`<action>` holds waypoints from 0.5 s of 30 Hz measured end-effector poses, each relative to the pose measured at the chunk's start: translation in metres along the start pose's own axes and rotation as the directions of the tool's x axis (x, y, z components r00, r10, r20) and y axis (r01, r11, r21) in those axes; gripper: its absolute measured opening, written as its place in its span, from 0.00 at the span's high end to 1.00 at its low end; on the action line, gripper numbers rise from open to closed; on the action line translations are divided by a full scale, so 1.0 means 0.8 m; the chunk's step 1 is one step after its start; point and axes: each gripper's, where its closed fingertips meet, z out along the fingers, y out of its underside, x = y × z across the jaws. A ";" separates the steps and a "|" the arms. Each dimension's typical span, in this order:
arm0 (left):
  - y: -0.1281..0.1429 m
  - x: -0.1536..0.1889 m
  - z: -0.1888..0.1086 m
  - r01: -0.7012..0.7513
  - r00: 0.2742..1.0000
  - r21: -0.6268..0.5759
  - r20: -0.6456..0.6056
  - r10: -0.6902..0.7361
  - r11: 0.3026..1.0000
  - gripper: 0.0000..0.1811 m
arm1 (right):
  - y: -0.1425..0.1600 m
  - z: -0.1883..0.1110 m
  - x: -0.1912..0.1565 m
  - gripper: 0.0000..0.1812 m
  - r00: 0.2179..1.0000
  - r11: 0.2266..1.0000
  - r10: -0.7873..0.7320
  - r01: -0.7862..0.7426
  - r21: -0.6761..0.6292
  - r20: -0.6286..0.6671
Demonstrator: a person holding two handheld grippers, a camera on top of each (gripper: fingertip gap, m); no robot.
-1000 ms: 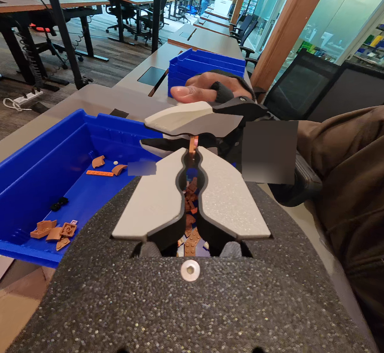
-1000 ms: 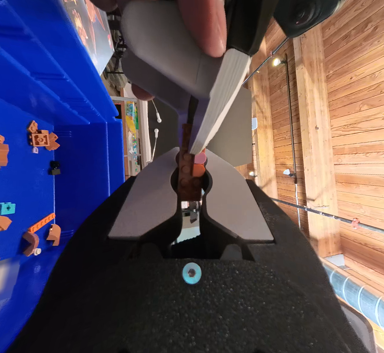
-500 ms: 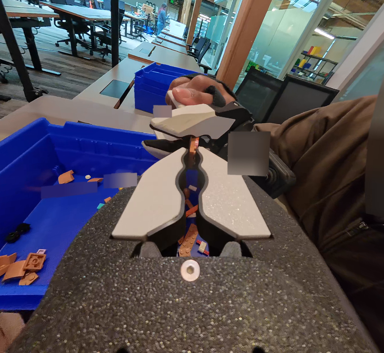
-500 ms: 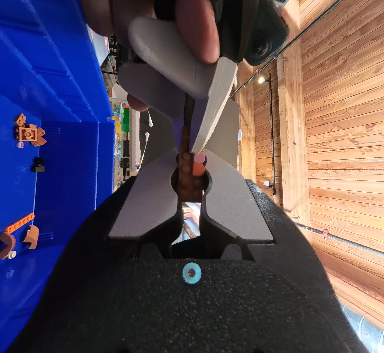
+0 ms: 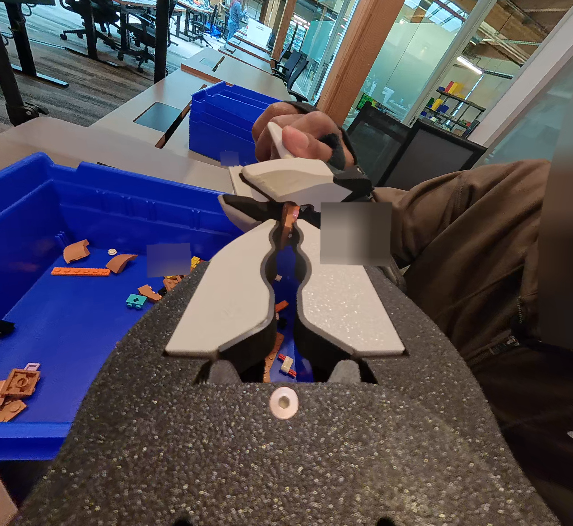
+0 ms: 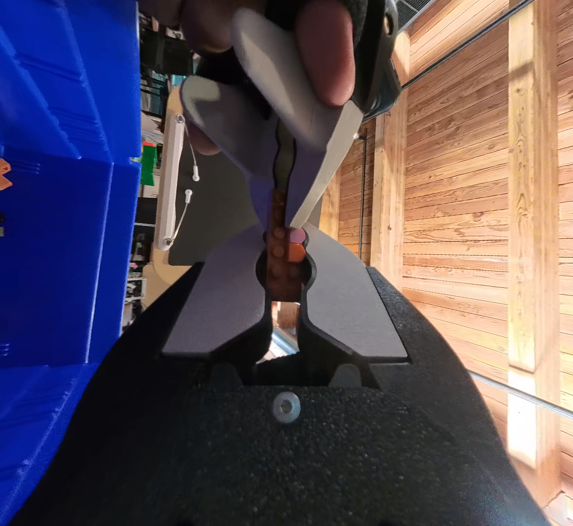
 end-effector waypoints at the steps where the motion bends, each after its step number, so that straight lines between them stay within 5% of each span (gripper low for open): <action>1: 0.000 0.000 0.000 0.005 1.000 -0.001 0.000 -0.005 1.000 0.96 | 0.000 0.000 0.000 0.93 1.000 1.000 -0.012 0.012 -0.001 -0.007; 15: -0.008 0.003 0.001 0.069 0.997 0.041 -0.021 -0.068 0.997 0.97 | 0.003 -0.001 0.016 0.97 0.985 0.993 -0.114 0.111 -0.030 -0.126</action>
